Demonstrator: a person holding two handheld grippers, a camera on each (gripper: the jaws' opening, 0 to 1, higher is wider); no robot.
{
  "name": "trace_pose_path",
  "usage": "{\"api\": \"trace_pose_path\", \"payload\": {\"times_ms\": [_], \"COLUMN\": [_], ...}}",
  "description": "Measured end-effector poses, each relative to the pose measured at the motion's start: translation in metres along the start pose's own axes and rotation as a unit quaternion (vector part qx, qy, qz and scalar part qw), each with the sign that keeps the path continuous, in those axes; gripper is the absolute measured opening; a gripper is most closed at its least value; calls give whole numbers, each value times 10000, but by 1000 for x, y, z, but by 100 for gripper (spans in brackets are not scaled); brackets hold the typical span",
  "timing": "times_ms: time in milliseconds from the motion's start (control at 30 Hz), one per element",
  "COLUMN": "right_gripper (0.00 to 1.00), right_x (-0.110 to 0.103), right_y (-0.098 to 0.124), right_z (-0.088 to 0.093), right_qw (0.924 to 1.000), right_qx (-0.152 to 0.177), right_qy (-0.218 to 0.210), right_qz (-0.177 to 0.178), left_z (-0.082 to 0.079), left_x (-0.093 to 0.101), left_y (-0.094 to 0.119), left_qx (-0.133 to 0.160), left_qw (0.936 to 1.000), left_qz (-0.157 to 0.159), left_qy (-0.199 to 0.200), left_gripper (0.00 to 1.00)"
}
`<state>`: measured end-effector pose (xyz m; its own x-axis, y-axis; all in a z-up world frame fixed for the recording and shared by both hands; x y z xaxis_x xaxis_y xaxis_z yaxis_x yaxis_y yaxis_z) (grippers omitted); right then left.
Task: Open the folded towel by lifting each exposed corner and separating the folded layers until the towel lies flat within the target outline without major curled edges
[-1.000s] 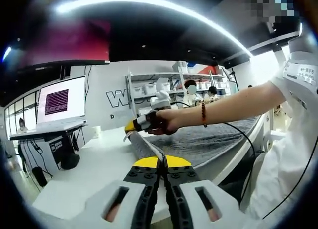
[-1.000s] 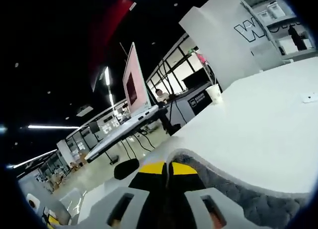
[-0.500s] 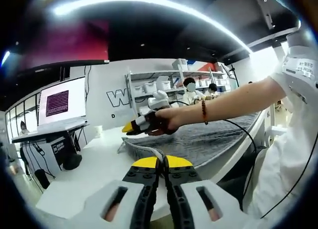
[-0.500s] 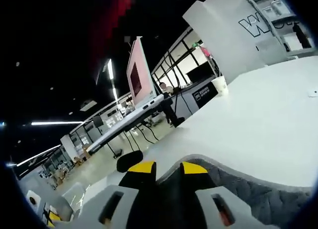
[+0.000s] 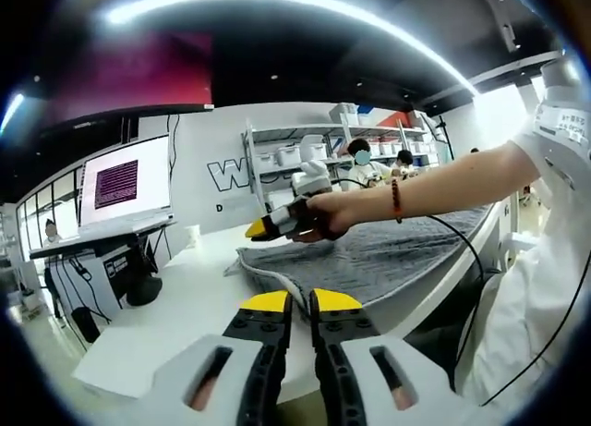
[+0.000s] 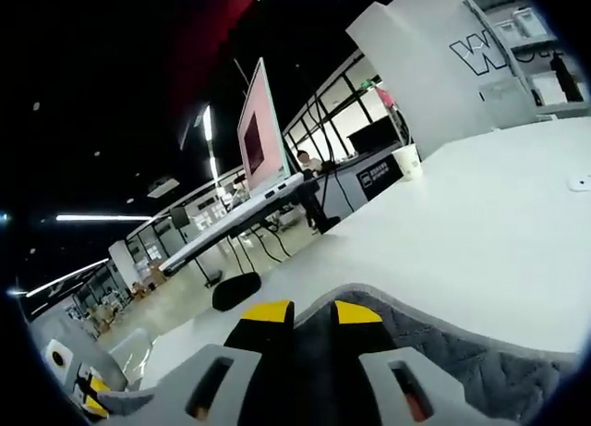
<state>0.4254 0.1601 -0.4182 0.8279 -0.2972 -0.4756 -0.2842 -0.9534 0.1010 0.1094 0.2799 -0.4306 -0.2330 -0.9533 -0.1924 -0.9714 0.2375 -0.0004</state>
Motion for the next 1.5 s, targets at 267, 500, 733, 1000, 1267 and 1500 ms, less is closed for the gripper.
{"api": "trace_pose_path", "payload": {"times_ms": [267, 500, 733, 1000, 1267, 1500], "right_gripper": [11, 12, 16, 22, 25, 29], "right_x": [-10, -32, -51, -51, -57, -66], "right_y": [9, 26, 41, 46, 57, 69], "right_z": [9, 18, 14, 15, 18, 18], "right_qw": [9972, 9948, 9932, 9879, 9842, 9814], "right_qx": [-311, -316, -169, -312, -349, -306], "right_qy": [678, 968, 1147, 1521, 1738, 1896], "right_qz": [28, 35, -89, -68, -45, -43], "left_z": [5, 4, 2, -9, -13, -15], "left_x": [-9, -13, -17, -6, 2, 9], "left_y": [2, 2, 5, 1, -8, -14], "left_qx": [-175, -291, -350, -38, 135, 219], "left_qw": [9993, 9977, 9957, 9977, 9974, 9972], "left_qz": [-277, -481, -742, -396, -100, 106], "left_qy": [185, 388, 432, 550, 701, 714], "left_gripper": [11, 11, 11, 11, 15, 17]}}
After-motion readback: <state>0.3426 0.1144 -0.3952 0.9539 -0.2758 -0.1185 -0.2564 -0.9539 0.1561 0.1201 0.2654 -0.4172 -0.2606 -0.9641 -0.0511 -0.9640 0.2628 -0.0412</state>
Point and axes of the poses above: the point that each gripper's makers call its tool centre point, and the gripper's own axes: y roughly backward along the fingers, x roughly to its right, z roughly out of its underside, the point moved 8 cm from there along y, roughly backward along the fingers, and after that the axes turned 10 degrees about -z, right-handed, at the moved point
